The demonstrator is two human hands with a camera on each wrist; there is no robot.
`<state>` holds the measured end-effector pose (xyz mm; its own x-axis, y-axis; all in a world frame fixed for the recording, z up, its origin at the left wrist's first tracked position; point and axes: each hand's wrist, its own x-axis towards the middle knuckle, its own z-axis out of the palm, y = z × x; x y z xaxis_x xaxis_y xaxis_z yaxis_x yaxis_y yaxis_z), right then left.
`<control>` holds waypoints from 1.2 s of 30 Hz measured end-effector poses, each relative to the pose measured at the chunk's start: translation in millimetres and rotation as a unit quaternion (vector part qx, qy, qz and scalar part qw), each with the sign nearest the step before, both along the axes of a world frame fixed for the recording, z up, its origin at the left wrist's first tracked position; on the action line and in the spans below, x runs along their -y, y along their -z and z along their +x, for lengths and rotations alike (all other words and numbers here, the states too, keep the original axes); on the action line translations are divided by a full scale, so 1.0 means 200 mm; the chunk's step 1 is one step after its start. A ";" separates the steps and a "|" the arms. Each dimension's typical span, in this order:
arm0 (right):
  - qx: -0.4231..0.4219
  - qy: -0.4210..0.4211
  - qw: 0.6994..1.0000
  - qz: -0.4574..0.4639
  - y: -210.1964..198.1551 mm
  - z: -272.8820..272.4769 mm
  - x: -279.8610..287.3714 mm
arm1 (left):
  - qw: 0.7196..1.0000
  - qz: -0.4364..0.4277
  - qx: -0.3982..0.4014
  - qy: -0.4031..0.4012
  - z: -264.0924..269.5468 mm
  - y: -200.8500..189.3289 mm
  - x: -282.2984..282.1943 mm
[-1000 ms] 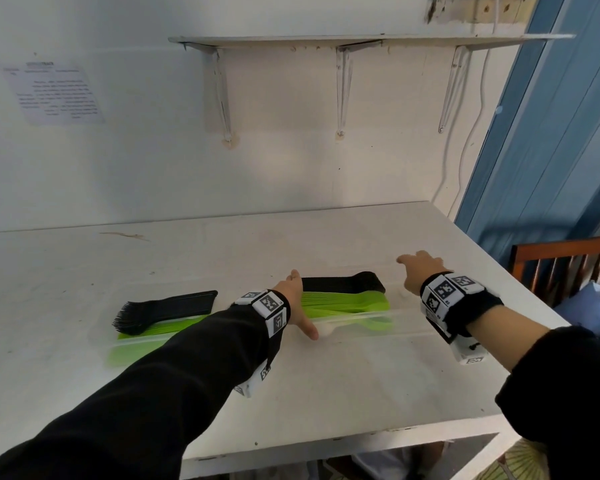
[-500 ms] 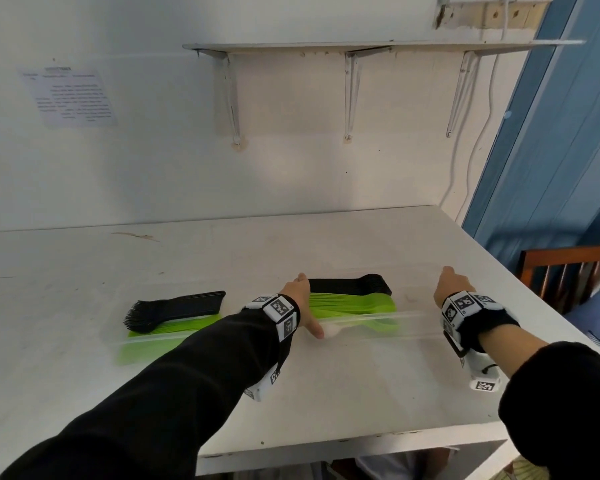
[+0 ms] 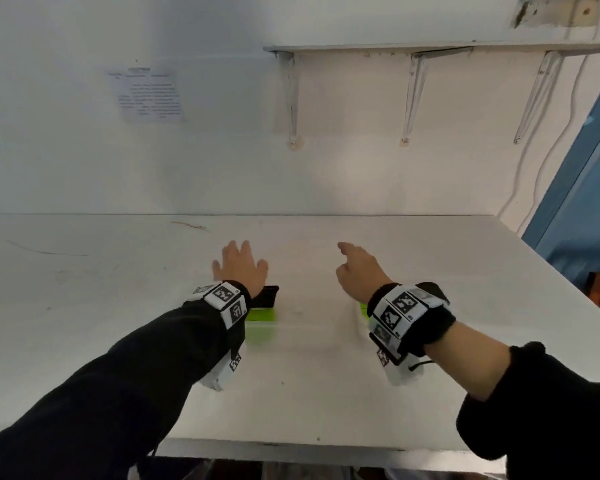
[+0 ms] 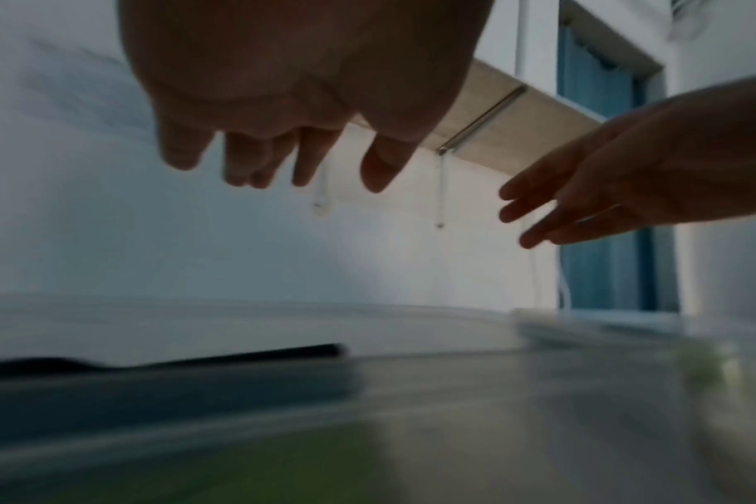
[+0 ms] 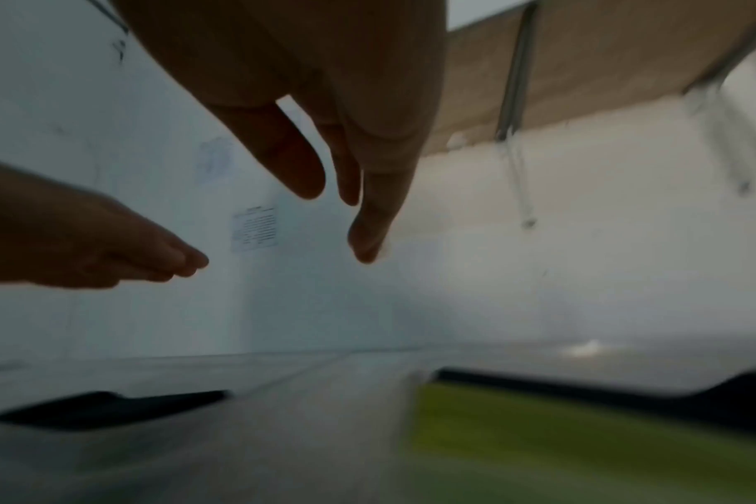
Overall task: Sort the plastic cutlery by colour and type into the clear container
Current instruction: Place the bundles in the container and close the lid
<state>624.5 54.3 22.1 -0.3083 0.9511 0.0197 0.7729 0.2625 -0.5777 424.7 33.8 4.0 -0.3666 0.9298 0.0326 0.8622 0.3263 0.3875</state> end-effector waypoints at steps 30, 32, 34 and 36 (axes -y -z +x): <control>0.071 0.275 0.953 -0.110 0.31 -0.32 -0.04 | 0.953 -0.017 0.303 0.004 -0.68 0.35 0.20; 0.076 0.277 0.951 -0.115 0.31 -0.33 -0.03 | 0.953 -0.014 0.303 0.006 -0.68 0.35 0.20; 0.085 0.273 0.951 -0.115 0.30 -0.35 -0.03 | 0.956 -0.009 0.293 0.008 -0.69 0.35 0.20; 0.093 0.268 0.951 -0.122 0.28 -0.35 -0.02 | 0.959 -0.004 0.285 0.007 -0.70 0.34 0.20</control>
<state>554.0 58.7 -34.2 0.2464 0.9415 -0.2298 0.8527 -0.3233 -0.4104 285.2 -5.6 -64.3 -0.3094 0.9345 -0.1761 0.5164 0.3206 0.7940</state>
